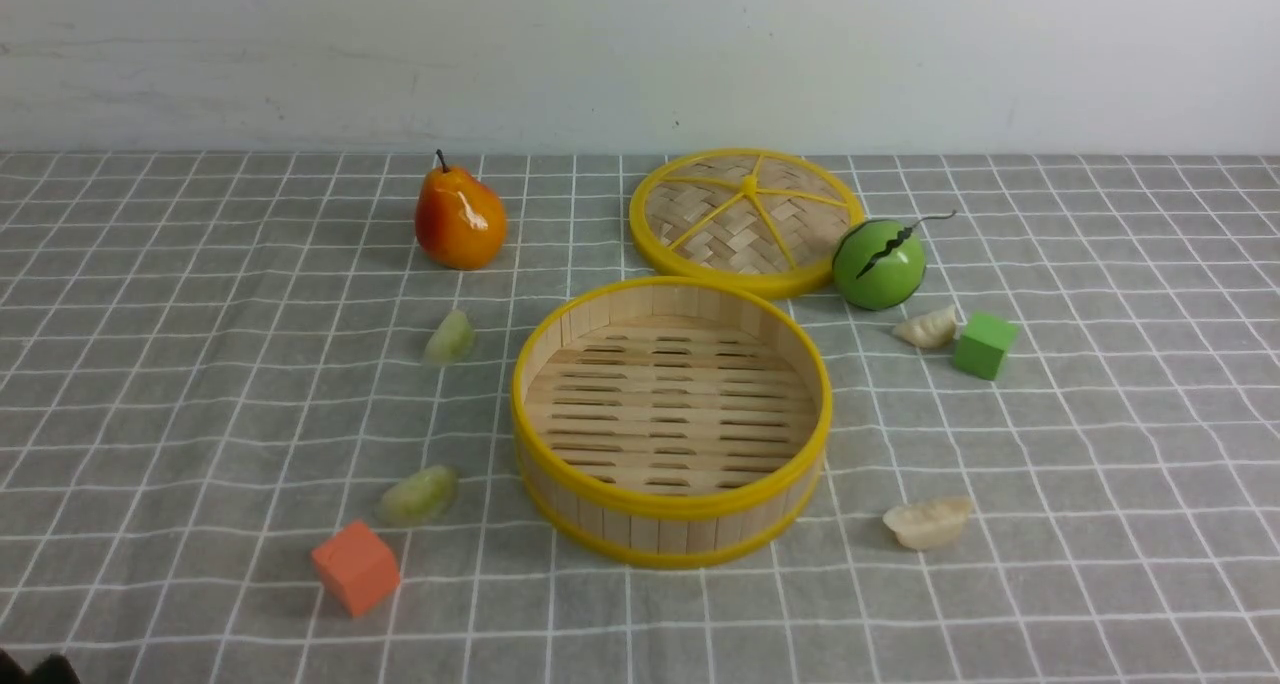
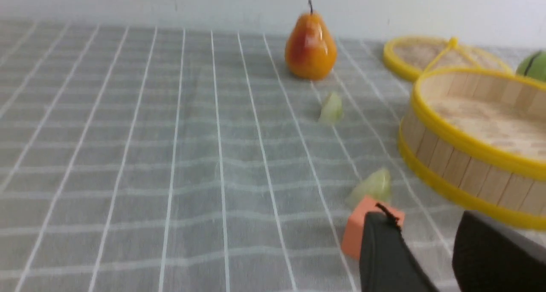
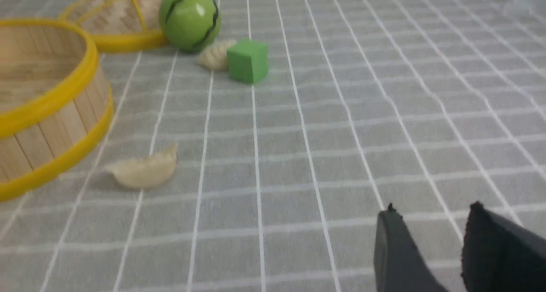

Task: Put the dumplings into the steamer on the table with the grey tablecloth.
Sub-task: 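Reach for and grasp a dumpling on the table with the left gripper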

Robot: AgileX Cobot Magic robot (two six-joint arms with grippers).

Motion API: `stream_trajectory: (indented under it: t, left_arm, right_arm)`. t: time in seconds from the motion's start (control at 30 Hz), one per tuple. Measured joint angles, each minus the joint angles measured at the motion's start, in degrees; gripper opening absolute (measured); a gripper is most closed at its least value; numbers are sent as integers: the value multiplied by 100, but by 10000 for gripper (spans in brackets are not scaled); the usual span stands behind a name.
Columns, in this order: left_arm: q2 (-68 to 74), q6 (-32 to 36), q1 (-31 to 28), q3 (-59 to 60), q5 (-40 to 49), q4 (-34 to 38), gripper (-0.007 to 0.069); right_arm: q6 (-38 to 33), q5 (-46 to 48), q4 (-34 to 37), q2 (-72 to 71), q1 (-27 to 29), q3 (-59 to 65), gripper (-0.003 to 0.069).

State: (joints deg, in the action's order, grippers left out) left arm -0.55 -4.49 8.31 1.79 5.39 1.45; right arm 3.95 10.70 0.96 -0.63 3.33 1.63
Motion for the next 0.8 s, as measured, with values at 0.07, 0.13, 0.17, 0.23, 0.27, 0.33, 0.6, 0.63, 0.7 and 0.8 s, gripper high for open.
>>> stream_trajectory:
  t: [0.07, 0.13, 0.17, 0.23, 0.27, 0.33, 0.6, 0.63, 0.7, 0.8]
  left_arm:
    - [0, 0, 0, 0, -622, -6, 237]
    - [0, 0, 0, 0, -1116, -7, 237]
    - [0, 6, 0, 0, -1477, -19, 237]
    - [0, 6, 0, 0, -2051, -18, 237]
    - [0, 1, 0, 0, -2271, -18, 237]
    - [0, -161, 0, 0, -2777, -18, 237]
    - [0, -2382, 0, -5, -3198, -145, 237]
    - [0, -2475, 0, -5, -3190, -180, 236]
    - [0, -3222, 0, -171, -2953, -531, 216]
    - [217, -4099, 0, -999, -1964, -1257, 77]
  right_arm:
    - [0, -803, 0, 0, 0, 0, 240]
    - [52, -1397, 0, 0, 0, 0, 240]
    - [142, -1826, 0, 0, 0, 0, 240]
    - [445, -2513, -2, 0, 0, 0, 240]
    - [626, -2783, -2, 0, 0, 0, 240]
    - [1247, -3434, -13, 0, 0, 0, 240]
    - [3983, -4140, -305, 0, 0, -25, 231]
    - [4018, -4140, -338, 0, 0, -34, 229]
    - [4215, -3685, -847, 0, 0, -236, 191]
    - [4358, -2583, -2301, 34, 0, -1080, 31]
